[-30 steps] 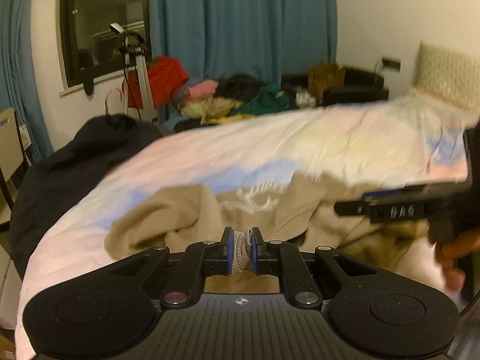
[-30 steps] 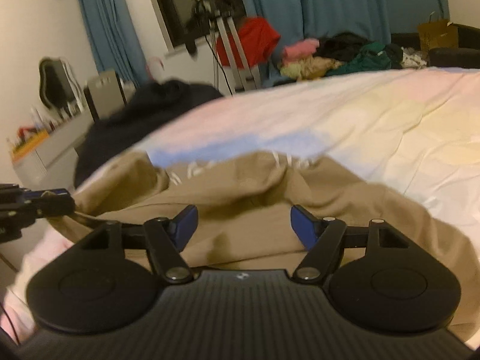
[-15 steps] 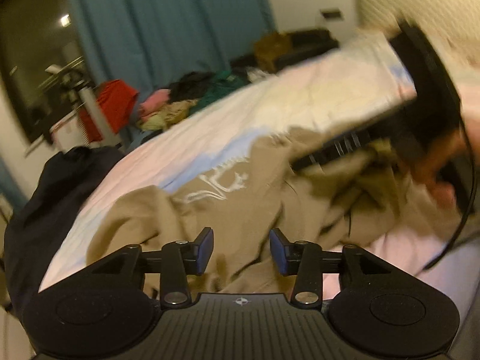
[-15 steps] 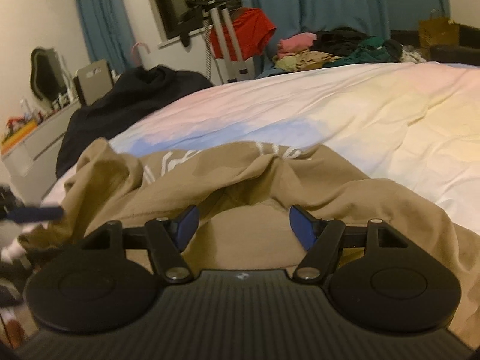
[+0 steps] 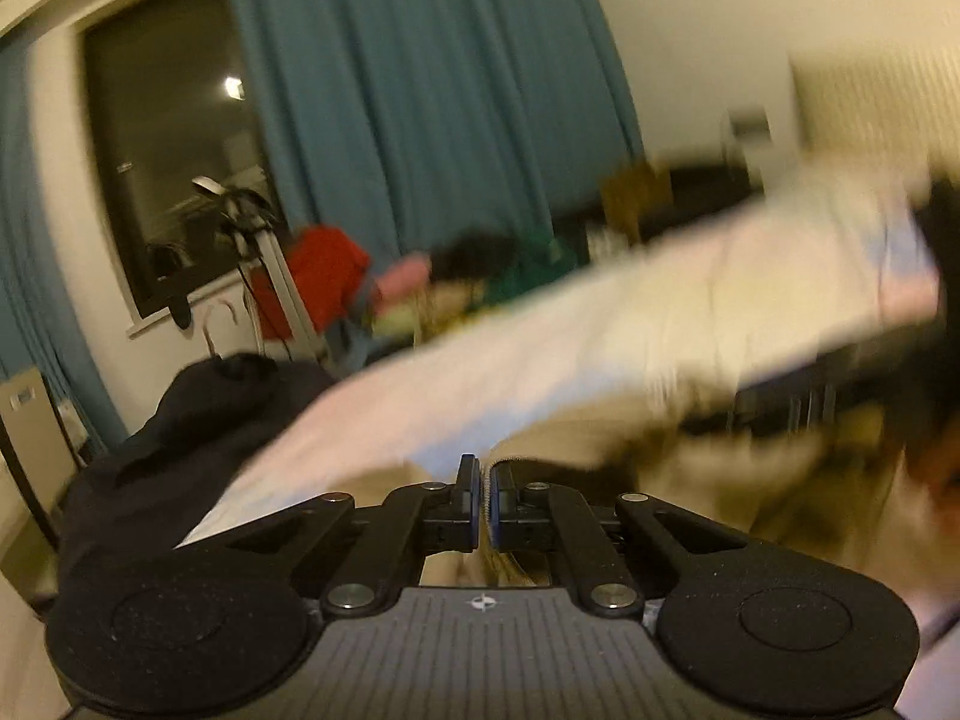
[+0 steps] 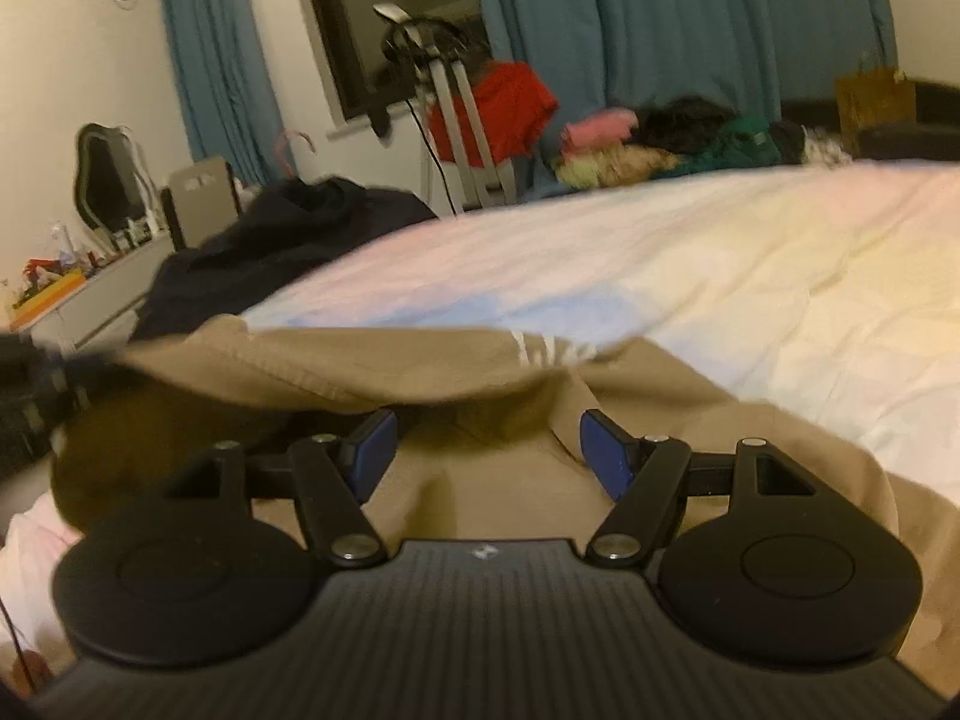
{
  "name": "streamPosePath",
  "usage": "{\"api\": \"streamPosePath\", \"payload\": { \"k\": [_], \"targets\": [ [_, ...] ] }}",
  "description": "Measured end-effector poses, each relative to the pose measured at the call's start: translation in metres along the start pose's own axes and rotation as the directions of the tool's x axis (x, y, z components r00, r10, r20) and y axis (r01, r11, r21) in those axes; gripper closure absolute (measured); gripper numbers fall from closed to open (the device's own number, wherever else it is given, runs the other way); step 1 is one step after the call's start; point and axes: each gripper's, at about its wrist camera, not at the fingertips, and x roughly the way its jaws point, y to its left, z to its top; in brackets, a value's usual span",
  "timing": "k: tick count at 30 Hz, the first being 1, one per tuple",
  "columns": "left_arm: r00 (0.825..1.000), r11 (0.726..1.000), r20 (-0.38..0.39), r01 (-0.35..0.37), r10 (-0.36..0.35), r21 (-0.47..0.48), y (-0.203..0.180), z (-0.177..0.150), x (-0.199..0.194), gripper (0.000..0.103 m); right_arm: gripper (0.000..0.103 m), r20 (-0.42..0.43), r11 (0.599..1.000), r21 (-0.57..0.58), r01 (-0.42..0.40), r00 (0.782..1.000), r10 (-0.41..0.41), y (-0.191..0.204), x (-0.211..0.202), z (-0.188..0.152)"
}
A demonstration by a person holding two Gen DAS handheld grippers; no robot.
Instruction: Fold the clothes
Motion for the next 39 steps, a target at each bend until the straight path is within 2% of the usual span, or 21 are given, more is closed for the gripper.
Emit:
{"api": "streamPosePath", "payload": {
  "k": [4,5,7,11,14,16,19,29,32,34,36,37,39],
  "targets": [
    [0.992,0.991,0.113,0.066,-0.053,-0.113,0.014,0.011,-0.017,0.099,0.032,0.081,0.992,-0.116,-0.05,0.995,0.059,0.024,-0.012,-0.001],
    [0.989,0.989,0.13,0.079,-0.063,-0.128,0.017,0.014,-0.02,0.099,0.028,0.09,0.986,-0.155,-0.063,0.993,0.078,0.032,-0.014,-0.003],
    [0.987,0.986,0.148,0.082,-0.061,-0.143,0.02,0.017,-0.025,0.099,0.028,0.068,0.972,-0.226,-0.059,0.995,0.076,0.043,-0.012,-0.008],
    [0.981,0.982,0.19,0.078,-0.044,-0.175,0.025,0.02,-0.036,0.099,0.028,0.034,0.953,-0.297,0.061,0.998,-0.053,0.047,-0.001,-0.018],
    [0.976,0.976,0.218,0.067,-0.02,-0.209,0.033,0.023,-0.042,0.099,0.028,0.047,0.961,-0.199,0.195,0.981,-0.189,0.024,-0.002,-0.01],
    [0.974,0.973,0.225,0.068,-0.018,-0.22,0.038,0.026,-0.045,0.099,0.028,0.087,0.96,-0.06,0.272,0.96,-0.267,-0.003,-0.013,0.001],
    [0.974,0.974,0.222,0.079,-0.031,-0.211,0.038,0.026,-0.045,0.099,0.028,0.137,0.921,0.175,0.347,0.918,-0.372,-0.048,-0.033,0.017],
    [0.979,0.972,0.175,0.14,-0.107,-0.189,0.018,0.022,-0.037,0.099,0.026,0.179,0.86,0.302,0.411,0.862,-0.475,-0.084,-0.066,0.023],
    [0.979,0.964,0.172,0.15,-0.113,-0.221,0.022,0.021,-0.036,0.099,0.026,0.27,0.958,0.065,0.28,0.919,-0.287,-0.027,-0.065,0.013],
    [0.979,0.955,0.169,0.155,-0.114,-0.254,0.026,0.021,-0.035,0.099,0.027,0.303,0.976,-0.123,0.182,0.943,-0.137,0.015,-0.062,0.002],
    [0.979,0.948,0.167,0.157,-0.114,-0.277,0.03,0.02,-0.032,0.099,0.028,0.296,0.957,-0.272,0.1,0.955,-0.016,0.047,-0.057,-0.011],
    [0.979,0.945,0.168,0.162,-0.117,-0.284,0.031,0.02,-0.031,0.099,0.028,0.289,0.931,-0.356,0.082,0.957,0.026,0.066,-0.051,-0.018],
    [0.977,0.939,0.17,0.172,-0.125,-0.298,0.033,0.019,-0.028,0.099,0.028,0.288,0.882,-0.459,0.109,0.957,0.032,0.089,-0.035,-0.026]
  ]
}}
